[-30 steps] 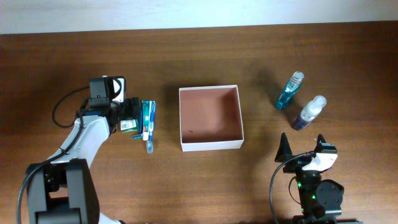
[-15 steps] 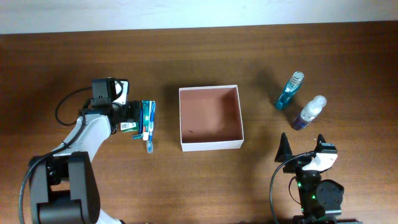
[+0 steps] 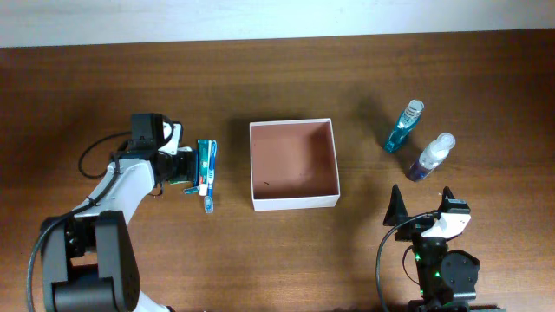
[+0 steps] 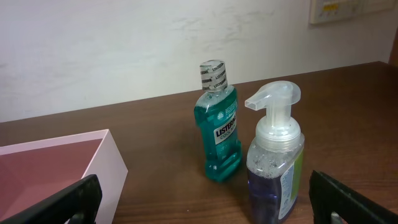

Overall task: Pack container
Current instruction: 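Lower the left gripper and close it on the soap pack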

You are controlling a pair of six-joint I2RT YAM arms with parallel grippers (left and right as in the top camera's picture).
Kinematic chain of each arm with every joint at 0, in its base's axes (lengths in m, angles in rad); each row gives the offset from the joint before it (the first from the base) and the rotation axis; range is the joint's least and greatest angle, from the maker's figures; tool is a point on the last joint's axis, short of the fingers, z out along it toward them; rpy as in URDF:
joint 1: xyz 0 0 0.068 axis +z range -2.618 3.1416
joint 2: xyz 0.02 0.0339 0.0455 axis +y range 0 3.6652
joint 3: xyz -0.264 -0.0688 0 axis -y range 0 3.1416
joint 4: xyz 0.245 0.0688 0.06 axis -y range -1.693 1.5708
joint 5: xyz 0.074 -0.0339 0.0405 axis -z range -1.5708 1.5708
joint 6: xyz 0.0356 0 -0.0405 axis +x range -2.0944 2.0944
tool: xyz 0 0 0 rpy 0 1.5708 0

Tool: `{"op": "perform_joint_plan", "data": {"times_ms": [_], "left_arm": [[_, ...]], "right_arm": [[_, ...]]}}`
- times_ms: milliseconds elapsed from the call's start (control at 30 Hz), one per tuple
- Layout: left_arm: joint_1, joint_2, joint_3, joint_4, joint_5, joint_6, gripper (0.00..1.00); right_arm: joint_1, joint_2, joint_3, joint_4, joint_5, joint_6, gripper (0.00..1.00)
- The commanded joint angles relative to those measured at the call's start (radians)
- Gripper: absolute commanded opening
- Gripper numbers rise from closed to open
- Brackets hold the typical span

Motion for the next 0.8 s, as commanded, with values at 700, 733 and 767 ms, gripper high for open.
{"op": "perform_joint_plan", "data": {"times_ms": [700, 733, 767], "left_arm": [[-0.002, 0.017, 0.019, -0.035, 0.008, 0.008, 0.82], [-0.002, 0.017, 0.019, -0.036, 0.008, 0.008, 0.82], [-0.002, 0.017, 0.019, -0.037, 0.008, 0.008, 0.82]], "right_arm": [[-0.008, -0.007, -0.005, -0.008, 0.002, 0.007, 0.98], [-0.008, -0.007, -0.005, -0.008, 0.002, 0.007, 0.98], [-0.008, -0.007, -0.005, -0.008, 0.002, 0.007, 0.98]]}}
